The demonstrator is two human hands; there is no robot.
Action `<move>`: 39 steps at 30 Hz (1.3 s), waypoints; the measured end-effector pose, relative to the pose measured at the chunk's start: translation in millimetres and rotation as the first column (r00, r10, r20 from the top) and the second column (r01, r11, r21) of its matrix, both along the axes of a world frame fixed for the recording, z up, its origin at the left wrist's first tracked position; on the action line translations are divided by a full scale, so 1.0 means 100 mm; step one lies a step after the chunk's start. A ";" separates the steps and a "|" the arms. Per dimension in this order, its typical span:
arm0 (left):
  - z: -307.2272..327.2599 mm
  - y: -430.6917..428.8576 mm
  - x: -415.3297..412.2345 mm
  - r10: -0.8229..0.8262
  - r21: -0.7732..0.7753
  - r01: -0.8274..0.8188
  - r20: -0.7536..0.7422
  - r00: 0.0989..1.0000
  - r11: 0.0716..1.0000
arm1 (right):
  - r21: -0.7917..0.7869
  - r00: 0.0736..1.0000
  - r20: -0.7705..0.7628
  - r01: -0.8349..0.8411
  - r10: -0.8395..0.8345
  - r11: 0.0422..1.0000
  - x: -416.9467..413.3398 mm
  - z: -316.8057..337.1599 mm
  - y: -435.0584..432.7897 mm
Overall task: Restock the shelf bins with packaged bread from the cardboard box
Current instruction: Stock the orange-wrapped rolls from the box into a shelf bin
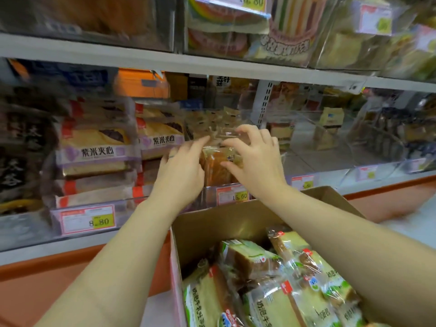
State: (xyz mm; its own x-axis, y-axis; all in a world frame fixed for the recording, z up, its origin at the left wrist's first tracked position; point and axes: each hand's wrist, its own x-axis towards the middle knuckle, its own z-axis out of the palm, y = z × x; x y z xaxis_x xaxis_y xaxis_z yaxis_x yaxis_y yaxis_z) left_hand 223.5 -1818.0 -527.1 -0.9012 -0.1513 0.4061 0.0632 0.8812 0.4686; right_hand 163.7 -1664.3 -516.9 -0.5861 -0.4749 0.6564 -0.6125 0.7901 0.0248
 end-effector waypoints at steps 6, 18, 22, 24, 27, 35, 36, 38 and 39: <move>-0.17 0.08 0.01 -0.061 -0.253 0.060 0.002 0.998 0.965 | 0.125 0.982 0.187 -0.033 0.010 0.992 0.00 -0.31 0.01; -0.26 0.28 -0.07 -0.029 -0.497 0.011 -0.029 0.999 0.868 | 0.212 0.956 0.271 0.054 -0.111 0.976 0.12 -0.34 0.69; -0.29 0.29 -0.11 0.056 -0.523 -0.040 0.015 0.998 0.852 | 0.321 0.956 0.267 0.028 -0.119 0.947 -0.05 -0.29 0.66; -0.28 0.27 -0.15 0.113 -0.531 -0.066 0.055 0.992 0.845 | 0.342 0.939 0.303 0.054 -0.165 0.938 -0.16 -0.26 0.62; -0.27 0.28 -0.16 0.138 -0.511 -0.062 0.111 0.984 0.858 | 0.370 0.925 0.323 0.069 -0.198 0.926 -0.27 -0.28 0.60; -0.16 0.36 -0.18 0.069 -0.452 -0.093 -0.068 0.995 0.887 | -0.061 0.985 0.170 0.051 -0.040 0.997 -0.19 -0.20 0.87; -0.17 0.36 -0.19 0.055 -0.458 -0.087 -0.082 0.995 0.885 | -0.084 0.984 0.173 0.055 -0.040 0.995 -0.18 -0.21 0.90; -0.15 0.42 -0.20 0.018 -0.496 -0.058 -0.086 0.996 0.866 | -0.099 0.968 0.250 0.046 -0.020 0.994 -0.16 -0.22 0.92; -0.14 0.45 -0.21 -0.010 -0.530 -0.042 -0.096 0.995 0.847 | -0.101 0.956 0.294 0.042 -0.010 0.994 -0.17 -0.22 0.90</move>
State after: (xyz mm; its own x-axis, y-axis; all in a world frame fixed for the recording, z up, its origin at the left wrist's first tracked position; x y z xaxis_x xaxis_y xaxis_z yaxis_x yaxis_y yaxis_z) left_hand 202.5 -1773.0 -540.6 -0.8554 0.0969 0.5088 0.0664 0.9948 -0.0779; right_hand 146.9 -1574.0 -539.2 -0.7713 -0.3947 0.4993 -0.5597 0.7942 -0.2367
